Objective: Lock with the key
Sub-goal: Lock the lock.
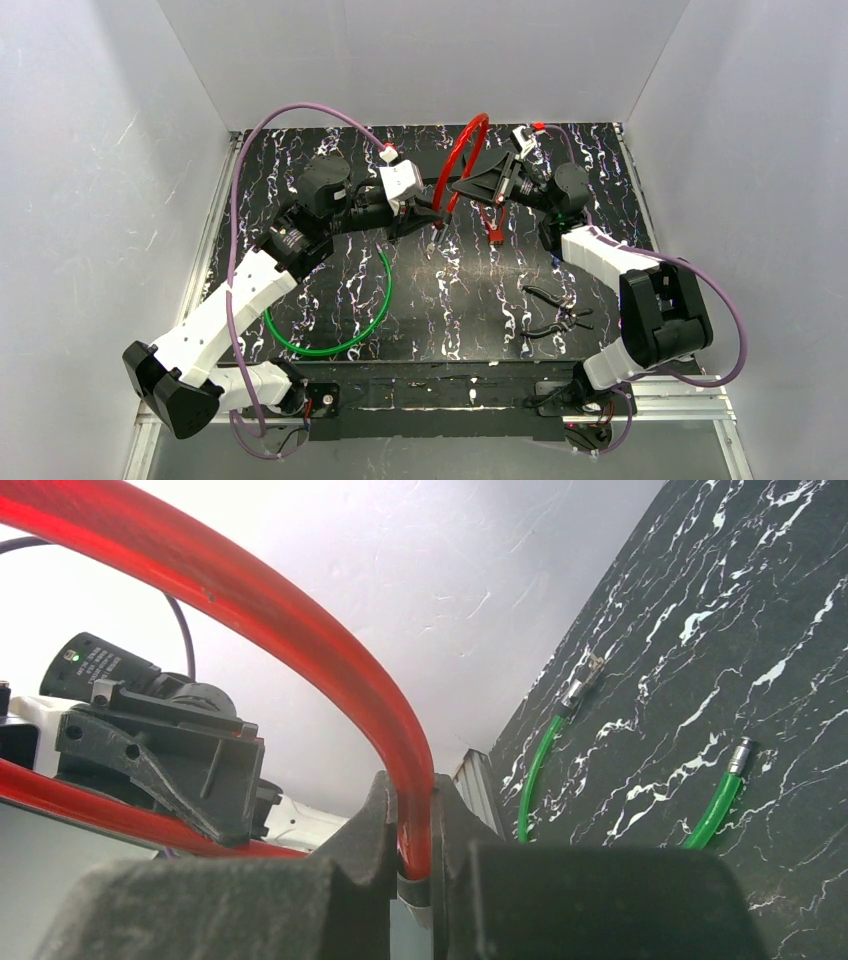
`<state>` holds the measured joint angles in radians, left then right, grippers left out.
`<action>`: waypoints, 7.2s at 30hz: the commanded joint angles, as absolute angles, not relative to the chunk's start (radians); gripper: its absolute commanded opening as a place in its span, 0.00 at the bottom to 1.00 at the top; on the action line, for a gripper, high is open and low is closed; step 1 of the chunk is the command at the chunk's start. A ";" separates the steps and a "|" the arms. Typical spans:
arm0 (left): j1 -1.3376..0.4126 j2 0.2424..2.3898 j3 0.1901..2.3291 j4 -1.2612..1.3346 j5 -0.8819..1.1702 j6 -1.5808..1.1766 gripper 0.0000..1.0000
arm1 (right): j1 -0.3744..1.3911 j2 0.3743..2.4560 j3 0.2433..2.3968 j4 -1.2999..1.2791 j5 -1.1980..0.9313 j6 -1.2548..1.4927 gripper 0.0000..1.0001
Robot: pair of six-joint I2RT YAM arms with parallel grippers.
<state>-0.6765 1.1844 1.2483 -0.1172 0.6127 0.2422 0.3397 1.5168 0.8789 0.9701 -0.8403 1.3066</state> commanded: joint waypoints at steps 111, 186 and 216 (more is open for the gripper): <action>-0.897 1.202 1.086 -0.260 -0.053 0.294 0.35 | 0.324 1.496 0.840 0.890 -0.709 1.340 0.01; -0.709 1.341 1.330 -0.125 0.426 -0.088 0.61 | 0.329 1.474 0.753 1.044 -0.727 1.358 0.01; -0.728 1.312 1.364 -0.104 0.537 -0.126 0.00 | 0.348 1.491 0.780 0.963 -0.720 1.367 0.13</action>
